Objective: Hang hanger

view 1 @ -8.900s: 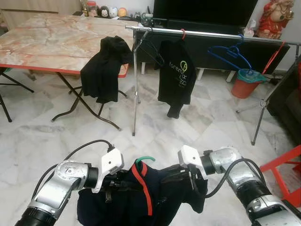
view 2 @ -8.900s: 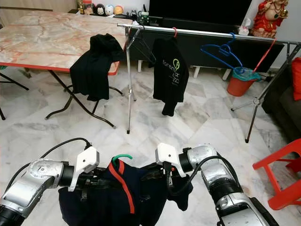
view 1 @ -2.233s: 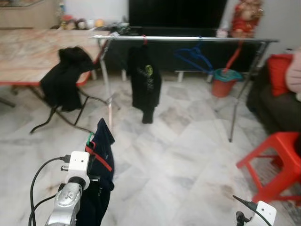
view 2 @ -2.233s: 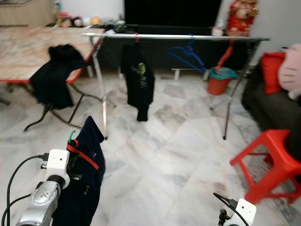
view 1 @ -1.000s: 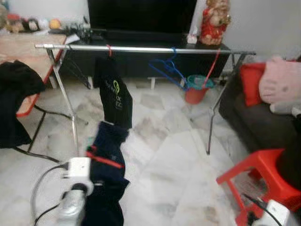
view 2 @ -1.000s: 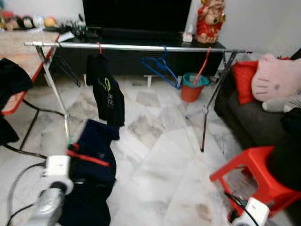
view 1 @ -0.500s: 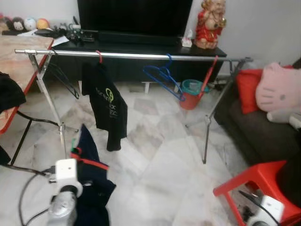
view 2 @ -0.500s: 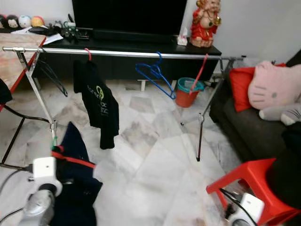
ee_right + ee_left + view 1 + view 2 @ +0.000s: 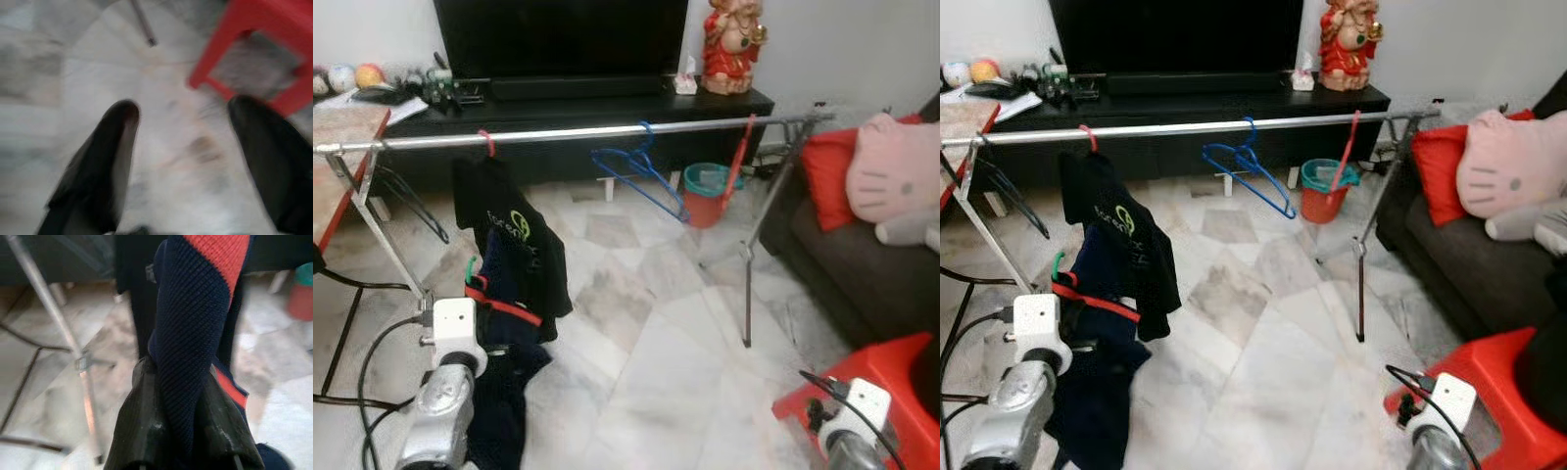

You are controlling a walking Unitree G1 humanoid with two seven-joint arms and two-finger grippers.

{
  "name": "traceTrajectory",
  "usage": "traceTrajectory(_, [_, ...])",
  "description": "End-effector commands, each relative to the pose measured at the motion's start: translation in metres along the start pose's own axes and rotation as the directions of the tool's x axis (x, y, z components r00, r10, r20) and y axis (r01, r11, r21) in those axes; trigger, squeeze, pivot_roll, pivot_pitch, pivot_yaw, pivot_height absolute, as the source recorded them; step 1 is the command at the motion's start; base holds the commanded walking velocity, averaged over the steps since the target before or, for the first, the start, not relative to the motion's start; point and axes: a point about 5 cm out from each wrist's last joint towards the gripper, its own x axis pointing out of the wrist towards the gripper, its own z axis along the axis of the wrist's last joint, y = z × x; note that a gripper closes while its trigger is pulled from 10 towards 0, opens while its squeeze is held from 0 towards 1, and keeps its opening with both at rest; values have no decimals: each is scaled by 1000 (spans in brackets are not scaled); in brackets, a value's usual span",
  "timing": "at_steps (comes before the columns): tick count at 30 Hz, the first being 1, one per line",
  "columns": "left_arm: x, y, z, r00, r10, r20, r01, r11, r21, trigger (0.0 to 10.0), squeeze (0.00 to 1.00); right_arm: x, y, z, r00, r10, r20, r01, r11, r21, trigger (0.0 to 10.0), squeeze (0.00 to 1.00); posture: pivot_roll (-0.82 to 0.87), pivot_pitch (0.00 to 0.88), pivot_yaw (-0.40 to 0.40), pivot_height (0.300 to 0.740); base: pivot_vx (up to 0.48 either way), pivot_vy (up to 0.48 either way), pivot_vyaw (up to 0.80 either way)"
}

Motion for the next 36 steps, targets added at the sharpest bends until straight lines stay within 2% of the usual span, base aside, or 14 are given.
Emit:
traceTrajectory(1, [5, -6, 12, 999, -14, 45, 15, 1000, -18, 10000, 0, 0, -9, 1, 1000, -27, -3, 27, 1000, 10, 10000, 0, -44, 0, -40, 740, 322, 0, 0])
traceTrajectory(7, [5, -10, 10, 999, -25, 34, 26, 999, -25, 10000, 0, 0, -8, 3, 1000, -29, -3, 29, 999, 14, 10000, 0, -63, 0, -24, 740, 318, 0, 0])
traceTrajectory(11, [7, -14, 6, 999, -38, 8, 38, 999, -15, 10000, 0, 0, -9, 3, 999, -32, -5, 32, 999, 14, 10000, 0, -81, 0, -23, 740, 0, 0, 0])
traceTrajectory(14, [7, -17, 3, 999, -36, -4, 36, 998, -44, 10000, 0, 0, -11, 4, 999, -36, -5, 36, 999, 11, 10000, 0, -83, 0, -28, 740, 0, 0, 0])
traceTrajectory(20, [3, -23, -3, 999, -45, -19, 44, 997, -57, 10000, 0, 0, -14, 5, 999, -38, -9, 38, 999, -33, 10000, 0, -69, 0, -47, 740, 0, 0, 0])
traceTrajectory(23, [-2, -23, -9, 999, -45, -25, 45, 999, -25, 10000, 0, 0, -14, 4, 999, -37, -10, 36, 999, -31, 10000, 0, -64, 0, -49, 740, 0, 0, 0])
traceTrajectory(25, [-7, -22, -17, 998, -40, -42, 39, 999, -32, 10000, 0, 0, -14, 4, 999, -34, -12, 33, 999, -40, 10000, 0, -51, 0, -52, 740, 0, 0, 0])
traceTrajectory(26, [-11, -22, -26, 997, -44, -65, 44, 999, 1, 10000, 0, 1, -13, 4, 999, -34, -14, 34, 999, -39, 10000, 0, -42, 0, -53, 740, 0, 0, 0])
traceTrajectory(29, [-15, -21, -35, 995, -45, -88, 47, 999, 19, 10000, 0, 1, -11, 4, 999, -35, -15, 34, 999, -36, 10000, 0, -23, 0, -54, 740, 0, 0, 0])
traceTrajectory(30, [-15, -19, -37, 994, -47, -95, 53, 997, 60, 10000, 0, 1, -9, 5, 999, -32, -15, 31, 999, -34, 10000, 0, -20, 0, -49, 740, 0, 0, 0])
traceTrajectory(31, [-16, -18, -38, 994, -53, -98, 62, 994, 91, 10000, 0, 1, -8, 5, 999, -30, -15, 30, 999, -33, 10000, 0, -20, 0, -49, 740, 0, 0, 0])
traceTrajectory(33, [-15, -12, -35, 996, -30, -86, 36, 997, 69, 10000, 0, 1, -5, 6, 1000, -19, -14, 18, 999, -37, 10000, 0, -10, 0, -44, 740, 0, 0, 0])
traceTrajectory(36, [-14, -10, -33, 997, -24, -80, 30, 997, 77, 10000, 0, 2, -3, 6, 1000, -16, -13, 15, 999, -39, 10000, 0, -5, 0, -44, 740, 0, 0, 0])
